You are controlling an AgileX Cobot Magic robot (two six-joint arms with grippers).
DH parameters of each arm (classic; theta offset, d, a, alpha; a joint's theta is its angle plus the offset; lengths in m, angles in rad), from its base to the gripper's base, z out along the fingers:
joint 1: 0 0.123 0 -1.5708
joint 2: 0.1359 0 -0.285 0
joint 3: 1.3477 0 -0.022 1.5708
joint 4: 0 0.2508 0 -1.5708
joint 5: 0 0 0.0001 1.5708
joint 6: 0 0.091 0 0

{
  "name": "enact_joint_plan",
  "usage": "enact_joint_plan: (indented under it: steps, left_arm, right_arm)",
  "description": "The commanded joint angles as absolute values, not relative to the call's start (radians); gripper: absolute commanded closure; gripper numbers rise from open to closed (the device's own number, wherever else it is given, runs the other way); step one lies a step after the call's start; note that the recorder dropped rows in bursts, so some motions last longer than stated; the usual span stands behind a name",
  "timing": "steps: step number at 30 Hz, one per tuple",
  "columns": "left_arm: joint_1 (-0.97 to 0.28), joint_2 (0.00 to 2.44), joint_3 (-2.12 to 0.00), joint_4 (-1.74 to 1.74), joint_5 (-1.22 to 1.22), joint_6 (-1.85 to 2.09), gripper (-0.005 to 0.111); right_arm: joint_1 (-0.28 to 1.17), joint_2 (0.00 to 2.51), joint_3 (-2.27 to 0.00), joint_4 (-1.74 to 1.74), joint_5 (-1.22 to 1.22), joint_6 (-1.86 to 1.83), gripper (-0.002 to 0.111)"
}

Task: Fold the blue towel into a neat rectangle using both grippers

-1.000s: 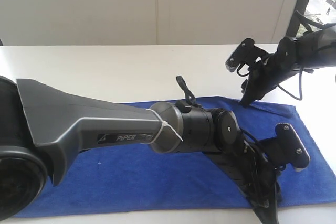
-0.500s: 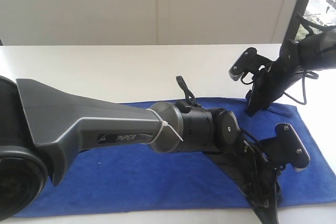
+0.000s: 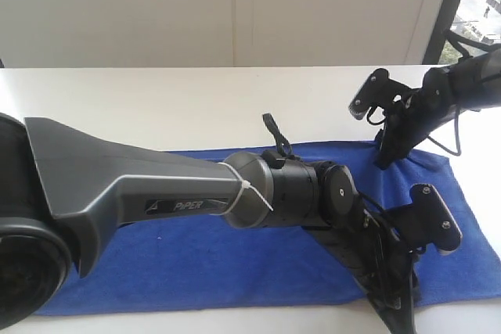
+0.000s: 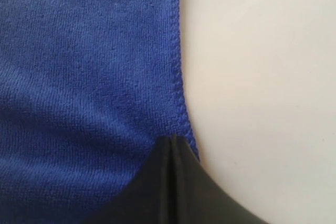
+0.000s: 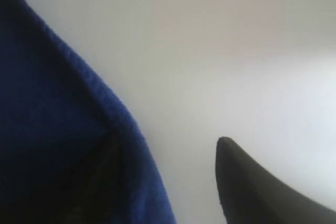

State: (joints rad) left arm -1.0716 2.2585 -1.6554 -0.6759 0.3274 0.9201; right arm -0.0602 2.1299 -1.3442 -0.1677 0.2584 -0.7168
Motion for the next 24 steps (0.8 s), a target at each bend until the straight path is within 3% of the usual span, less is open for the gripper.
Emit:
enact_joint_plan:
  steps: [1, 24]
  left_arm:
    - [-1.080, 2.293, -1.640, -0.671, 0.390, 0.918, 0.107]
    - [-1.080, 2.293, -1.640, -0.673, 0.392, 0.918, 0.107]
  right_arm:
    - [-0.072, 2.145, -1.341, -0.186, 0.241, -0.711, 0.056]
    - [-0.125, 2.143, -1.419, -0.221, 0.230, -0.628, 0.056]
